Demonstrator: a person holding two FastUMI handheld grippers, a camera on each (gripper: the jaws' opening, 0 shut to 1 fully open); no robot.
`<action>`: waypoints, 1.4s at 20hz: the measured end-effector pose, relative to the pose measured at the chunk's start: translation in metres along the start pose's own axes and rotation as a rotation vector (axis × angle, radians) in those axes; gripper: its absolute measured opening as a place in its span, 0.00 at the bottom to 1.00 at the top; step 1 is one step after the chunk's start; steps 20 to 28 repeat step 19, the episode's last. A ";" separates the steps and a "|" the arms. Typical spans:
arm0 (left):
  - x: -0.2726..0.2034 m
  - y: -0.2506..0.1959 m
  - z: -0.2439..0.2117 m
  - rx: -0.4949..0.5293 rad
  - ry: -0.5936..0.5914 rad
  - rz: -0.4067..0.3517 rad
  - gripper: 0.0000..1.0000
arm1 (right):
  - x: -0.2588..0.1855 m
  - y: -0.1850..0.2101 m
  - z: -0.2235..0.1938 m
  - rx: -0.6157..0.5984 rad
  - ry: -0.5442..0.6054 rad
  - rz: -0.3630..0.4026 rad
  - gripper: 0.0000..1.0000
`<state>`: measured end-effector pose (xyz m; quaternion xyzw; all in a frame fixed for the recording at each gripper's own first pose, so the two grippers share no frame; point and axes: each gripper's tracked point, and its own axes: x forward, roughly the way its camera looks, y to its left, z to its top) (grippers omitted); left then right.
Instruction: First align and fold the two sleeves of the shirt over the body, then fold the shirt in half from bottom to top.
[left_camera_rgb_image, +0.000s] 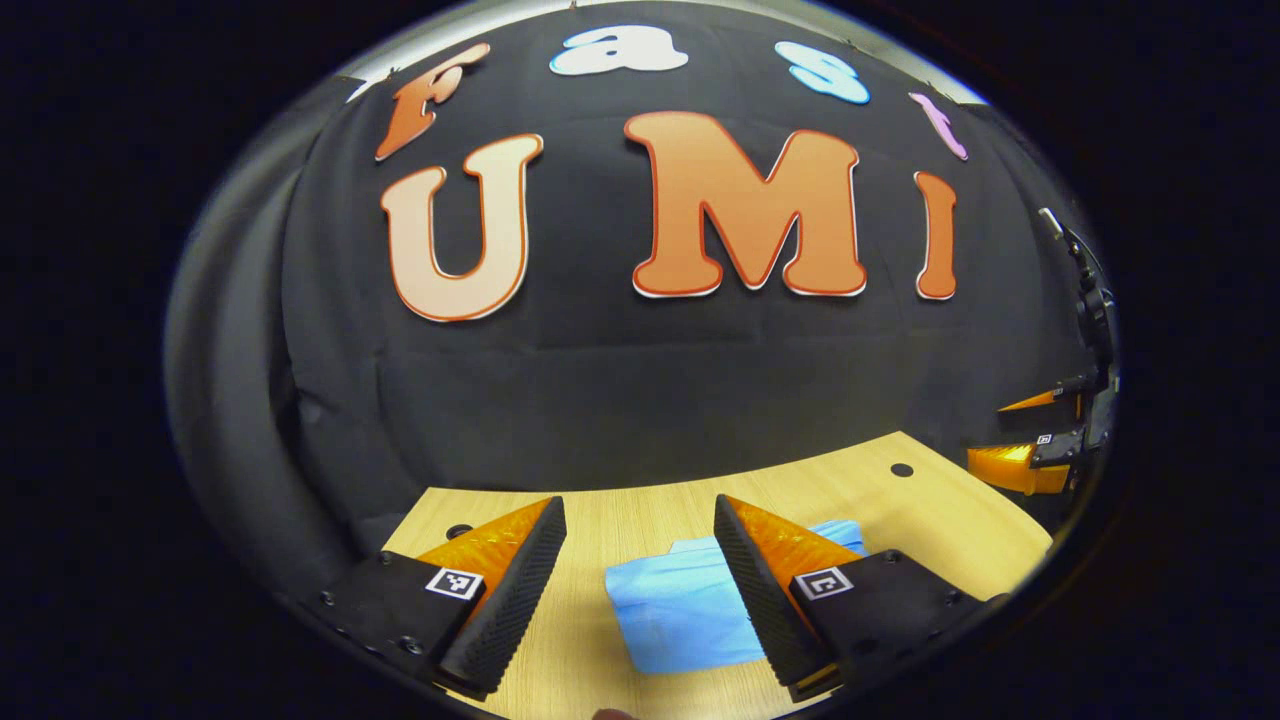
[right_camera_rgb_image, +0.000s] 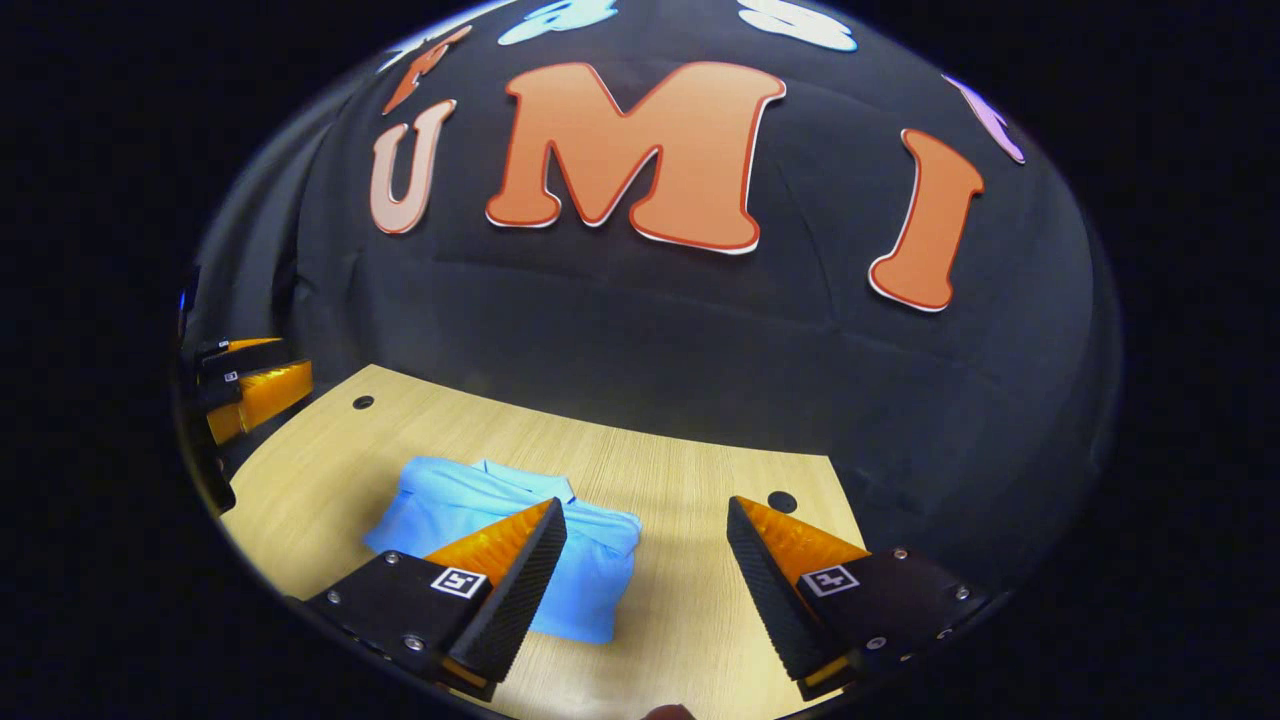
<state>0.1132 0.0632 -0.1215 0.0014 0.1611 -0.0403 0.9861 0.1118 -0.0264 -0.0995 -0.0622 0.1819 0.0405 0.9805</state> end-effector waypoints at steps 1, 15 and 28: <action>-0.011 -0.002 0.002 0.006 -0.026 0.007 0.99 | -0.008 0.002 0.005 0.001 -0.037 0.007 0.99; -0.171 -0.034 0.056 0.065 -0.307 0.124 0.98 | -0.147 0.033 0.024 -0.127 -0.370 0.094 0.99; -0.191 -0.032 0.051 0.048 -0.298 0.139 0.97 | -0.164 0.060 0.024 -0.116 -0.389 0.151 0.99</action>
